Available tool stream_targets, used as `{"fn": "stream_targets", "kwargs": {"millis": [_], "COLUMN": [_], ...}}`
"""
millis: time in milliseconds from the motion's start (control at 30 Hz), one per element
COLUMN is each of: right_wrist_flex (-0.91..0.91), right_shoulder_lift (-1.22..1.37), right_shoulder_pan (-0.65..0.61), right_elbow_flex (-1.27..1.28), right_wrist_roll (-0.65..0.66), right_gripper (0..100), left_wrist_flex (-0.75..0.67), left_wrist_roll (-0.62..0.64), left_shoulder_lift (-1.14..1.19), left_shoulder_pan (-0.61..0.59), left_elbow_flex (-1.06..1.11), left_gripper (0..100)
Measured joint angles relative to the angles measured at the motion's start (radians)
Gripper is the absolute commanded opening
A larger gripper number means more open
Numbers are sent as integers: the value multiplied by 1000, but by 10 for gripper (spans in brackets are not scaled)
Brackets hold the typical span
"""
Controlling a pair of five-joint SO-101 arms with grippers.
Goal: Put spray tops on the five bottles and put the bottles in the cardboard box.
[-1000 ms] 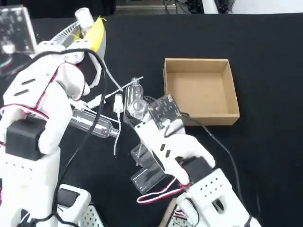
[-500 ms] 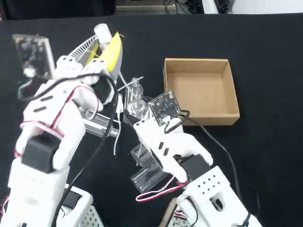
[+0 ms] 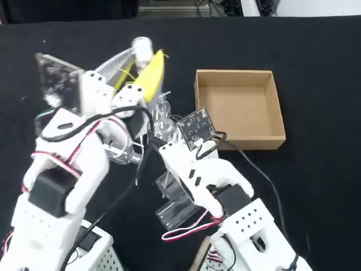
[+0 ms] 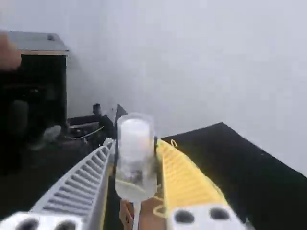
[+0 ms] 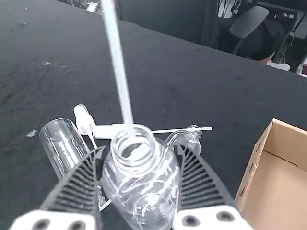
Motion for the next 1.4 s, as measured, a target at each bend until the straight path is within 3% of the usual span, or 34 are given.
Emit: {"fn": "stream_targets", "kwargs": {"millis": [367,933,1167,1400], "right_wrist_flex": [0,0,0,-2], "right_shoulder_lift": [0,0,0,0], "right_shoulder_pan": [6,3,3,3], "right_elbow_flex": [0,0,0,0], "right_wrist_roll": [0,0,0,-2], "right_gripper": [11,11,11,11], "left_wrist_flex": [0,-31,-37,-37], "left_wrist_roll": [-28,-2,58,64], "left_shoulder_lift": [91,-98,-143,-152], "left_shoulder_pan": [9,21,21,18], "left_elbow_flex": [6,370,428,443], "left_gripper": [29,34,205,220]}}
